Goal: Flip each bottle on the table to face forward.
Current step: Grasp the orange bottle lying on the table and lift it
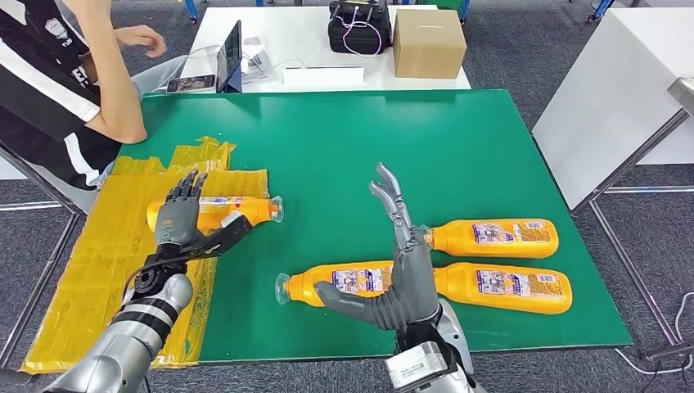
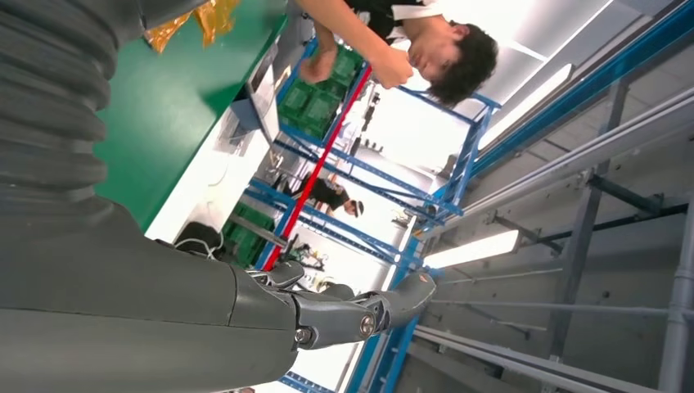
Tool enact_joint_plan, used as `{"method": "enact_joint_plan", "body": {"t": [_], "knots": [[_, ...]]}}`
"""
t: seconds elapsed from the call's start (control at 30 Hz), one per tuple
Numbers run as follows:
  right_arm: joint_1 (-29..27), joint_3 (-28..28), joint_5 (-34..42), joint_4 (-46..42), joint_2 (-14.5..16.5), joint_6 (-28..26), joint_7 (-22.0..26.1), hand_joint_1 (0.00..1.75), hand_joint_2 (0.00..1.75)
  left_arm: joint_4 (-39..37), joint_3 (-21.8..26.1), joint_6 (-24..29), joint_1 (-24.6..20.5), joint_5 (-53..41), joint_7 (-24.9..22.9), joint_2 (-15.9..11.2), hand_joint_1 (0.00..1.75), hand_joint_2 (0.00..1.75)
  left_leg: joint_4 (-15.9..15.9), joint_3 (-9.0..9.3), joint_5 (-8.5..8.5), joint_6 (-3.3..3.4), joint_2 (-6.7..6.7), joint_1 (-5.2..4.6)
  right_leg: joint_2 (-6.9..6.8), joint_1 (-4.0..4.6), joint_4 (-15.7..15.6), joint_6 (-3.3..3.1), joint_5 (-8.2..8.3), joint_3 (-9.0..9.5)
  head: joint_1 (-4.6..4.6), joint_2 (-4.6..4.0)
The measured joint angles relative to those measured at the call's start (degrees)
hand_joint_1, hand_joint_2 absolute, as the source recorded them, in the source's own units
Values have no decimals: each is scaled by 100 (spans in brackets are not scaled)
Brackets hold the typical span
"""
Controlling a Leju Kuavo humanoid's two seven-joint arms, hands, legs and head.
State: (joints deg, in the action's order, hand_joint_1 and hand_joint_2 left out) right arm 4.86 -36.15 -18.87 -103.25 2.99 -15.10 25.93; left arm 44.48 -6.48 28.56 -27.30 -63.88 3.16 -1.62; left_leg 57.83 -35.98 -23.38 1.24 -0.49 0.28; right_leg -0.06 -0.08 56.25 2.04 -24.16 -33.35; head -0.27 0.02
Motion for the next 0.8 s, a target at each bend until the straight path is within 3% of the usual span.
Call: {"method": "enact_joint_plan", "body": {"t": [0.17, 0.53, 0.63, 0.8], "knots": [[-83, 47, -132, 2, -64, -64, -3, 0, 175, 1174, -28, 223, 684, 387, 497, 79, 0, 175, 0, -5, -4, -1, 2, -1, 1, -1, -3, 0, -1, -7, 1, 0], [-161, 121, -495, 2, -143, -143, -144, 0, 175, 2355, -45, 386, 1309, 589, 753, 103, 0, 175, 0, -4, 0, -4, 3, 2, 1, 1, 3, -2, -1, -8, -1, 0], [-208, 152, -1080, 2, -219, -110, -419, 0, 175, 2930, -80, 137, 1626, 963, 820, 118, 0, 175, 0, -5, -1, -4, 1, 1, 1, 0, 2, -1, -2, -9, -1, 0], [-339, 242, -2372, 25, -540, 259, -1075, 0, 175, 4078, -120, -901, 2249, 2694, 1433, 175, 0, 175, 0, -9, -6, -3, 0, -1, 1, -1, -1, -1, -4, -12, 0, 0]]}}
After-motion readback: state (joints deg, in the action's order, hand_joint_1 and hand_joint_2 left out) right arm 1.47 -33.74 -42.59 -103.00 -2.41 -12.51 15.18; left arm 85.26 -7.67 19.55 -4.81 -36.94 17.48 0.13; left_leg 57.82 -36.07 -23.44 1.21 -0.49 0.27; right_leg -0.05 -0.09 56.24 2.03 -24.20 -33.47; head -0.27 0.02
